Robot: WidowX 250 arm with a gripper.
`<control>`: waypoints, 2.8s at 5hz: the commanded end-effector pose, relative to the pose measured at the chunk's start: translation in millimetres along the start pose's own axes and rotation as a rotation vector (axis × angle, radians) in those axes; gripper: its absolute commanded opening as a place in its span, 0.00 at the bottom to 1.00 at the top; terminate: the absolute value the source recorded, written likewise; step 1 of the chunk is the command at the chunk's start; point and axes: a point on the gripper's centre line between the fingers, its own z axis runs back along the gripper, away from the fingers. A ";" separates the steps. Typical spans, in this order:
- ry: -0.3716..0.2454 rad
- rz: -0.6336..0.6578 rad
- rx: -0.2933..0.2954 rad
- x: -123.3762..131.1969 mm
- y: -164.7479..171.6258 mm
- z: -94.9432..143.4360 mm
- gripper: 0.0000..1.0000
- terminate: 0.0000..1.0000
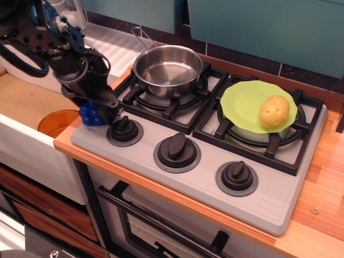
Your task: Put potato on plate and blueberry in pot or pan on stove
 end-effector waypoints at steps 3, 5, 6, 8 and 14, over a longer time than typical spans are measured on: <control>0.198 0.032 0.099 66.0 -21.3 78.4 0.00 0.00; 0.220 0.048 0.098 109.0 -31.7 76.5 0.00 0.00; 0.205 0.053 0.091 123.5 -35.8 62.7 0.00 0.00; 0.168 0.042 0.028 129.3 -44.6 31.2 1.00 0.00; 0.237 0.156 0.048 106.1 -112.5 84.6 1.00 0.00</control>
